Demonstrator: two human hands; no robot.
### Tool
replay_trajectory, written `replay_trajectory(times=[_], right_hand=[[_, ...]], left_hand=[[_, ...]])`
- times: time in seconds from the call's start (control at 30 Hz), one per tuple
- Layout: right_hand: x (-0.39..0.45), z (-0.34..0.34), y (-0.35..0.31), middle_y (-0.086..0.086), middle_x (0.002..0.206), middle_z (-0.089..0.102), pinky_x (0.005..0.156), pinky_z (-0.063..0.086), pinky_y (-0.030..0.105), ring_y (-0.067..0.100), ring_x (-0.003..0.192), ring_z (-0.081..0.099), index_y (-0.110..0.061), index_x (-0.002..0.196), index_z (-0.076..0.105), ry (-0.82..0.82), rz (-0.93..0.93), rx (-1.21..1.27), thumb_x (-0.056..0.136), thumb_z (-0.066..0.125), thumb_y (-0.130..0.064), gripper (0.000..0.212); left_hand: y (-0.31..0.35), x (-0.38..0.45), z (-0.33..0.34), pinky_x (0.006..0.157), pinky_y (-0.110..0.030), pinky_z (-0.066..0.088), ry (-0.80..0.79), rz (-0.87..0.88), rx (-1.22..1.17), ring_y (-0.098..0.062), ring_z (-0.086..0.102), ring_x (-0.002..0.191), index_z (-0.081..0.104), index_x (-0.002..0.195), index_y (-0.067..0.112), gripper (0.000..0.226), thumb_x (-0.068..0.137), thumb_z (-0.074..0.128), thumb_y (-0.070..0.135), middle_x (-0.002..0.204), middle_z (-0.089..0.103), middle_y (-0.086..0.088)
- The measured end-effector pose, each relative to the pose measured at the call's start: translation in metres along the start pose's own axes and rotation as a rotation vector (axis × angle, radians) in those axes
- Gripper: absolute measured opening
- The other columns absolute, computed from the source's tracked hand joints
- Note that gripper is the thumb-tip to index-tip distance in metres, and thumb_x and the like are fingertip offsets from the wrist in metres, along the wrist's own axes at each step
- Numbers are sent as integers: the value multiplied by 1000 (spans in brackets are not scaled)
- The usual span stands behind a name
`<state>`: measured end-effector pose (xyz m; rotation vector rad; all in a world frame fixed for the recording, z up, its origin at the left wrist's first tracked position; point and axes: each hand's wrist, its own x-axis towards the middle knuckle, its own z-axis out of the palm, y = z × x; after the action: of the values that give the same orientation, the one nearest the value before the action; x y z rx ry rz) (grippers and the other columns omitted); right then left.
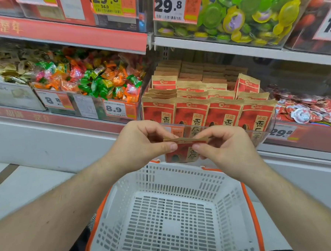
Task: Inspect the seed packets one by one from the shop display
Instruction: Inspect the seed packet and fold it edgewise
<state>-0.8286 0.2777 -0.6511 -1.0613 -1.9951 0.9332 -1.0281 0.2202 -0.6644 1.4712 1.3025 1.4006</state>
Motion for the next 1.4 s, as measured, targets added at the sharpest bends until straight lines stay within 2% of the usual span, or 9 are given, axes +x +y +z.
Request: replay_trajectory(times=[0.23, 0.53, 0.73, 0.87, 0.97, 1.1, 1.2, 1.3, 1.4], right_hand=[[-2, 4, -1, -6, 66, 70, 68, 57, 45, 22, 66, 66, -32, 77, 74, -6, -27, 20, 83, 77, -18, 15], [-1, 7, -4, -6, 50, 63, 51, 46, 17, 7, 47, 60, -27, 71, 71, -12, 10, 100, 92, 62, -24, 23], [1, 9, -4, -6, 42, 55, 47, 44, 18, 6, 41, 52, -12, 76, 73, -8, 66, 149, 94, 60, -26, 26], [3, 12, -4, 1, 47, 56, 52, 44, 25, 10, 43, 50, -15, 80, 73, 5, 120, 177, 95, 58, -32, 27], [5, 10, -1, 12, 62, 63, 57, 45, 28, 11, 50, 53, -20, 79, 73, -50, 143, 185, 95, 58, -35, 26], [6, 8, 4, -3, 75, 73, 65, 51, 33, 12, 65, 63, -15, 89, 75, -255, 231, 103, 92, 63, -32, 21], [5, 10, 5, 0, 88, 77, 82, 57, 41, 18, 85, 74, -16, 98, 75, -324, 275, 117, 94, 62, -27, 17], [5, 11, 4, 3, 85, 77, 74, 57, 43, 24, 79, 73, -15, 95, 75, -275, 256, 109, 95, 62, -26, 17], [5, 12, 3, 3, 78, 75, 62, 49, 34, 15, 65, 63, -11, 93, 74, -236, 245, 194, 94, 61, -22, 17]], left_hand=[[-2, -1, -5, 74, -42, 61, 43, 16, 18, -25, 72, 72, 78, 67, 33, 13, 59, 80, 23, 77, 76, -6], [-6, 1, -5, 72, -34, 61, 54, 25, 12, -13, 70, 69, 76, 62, 34, 9, 57, 79, 27, 70, 74, 5], [-14, 3, -7, 80, -46, 60, -50, -155, -85, -27, 70, 82, 79, 76, 26, 14, 63, 82, 29, 88, 76, -13], [-16, 4, -4, 69, -36, 61, -4, -205, -118, -21, 73, 74, 73, 80, 9, 22, 64, 76, 24, 83, 76, -12], [-15, 5, -5, 68, -36, 61, 28, -210, -101, -20, 71, 69, 66, 76, 2, 28, 63, 76, 24, 76, 75, -11], [-11, 6, -6, 58, -32, 61, 91, -230, -180, -19, 71, 62, 63, 72, 5, 19, 66, 74, 20, 69, 73, -9], [-8, 6, -9, 56, -33, 60, 107, -263, -232, -18, 71, 63, 63, 77, 3, 20, 72, 71, 20, 70, 73, -8], [-10, 3, -13, 70, -41, 61, -26, -356, -141, -22, 72, 77, 68, 104, 0, 50, 67, 73, 33, 91, 76, -12], [-10, 0, -13, 77, -43, 60, -118, -383, -115, -23, 72, 80, 70, 106, 7, 49, 65, 74, 33, 95, 76, -12]])
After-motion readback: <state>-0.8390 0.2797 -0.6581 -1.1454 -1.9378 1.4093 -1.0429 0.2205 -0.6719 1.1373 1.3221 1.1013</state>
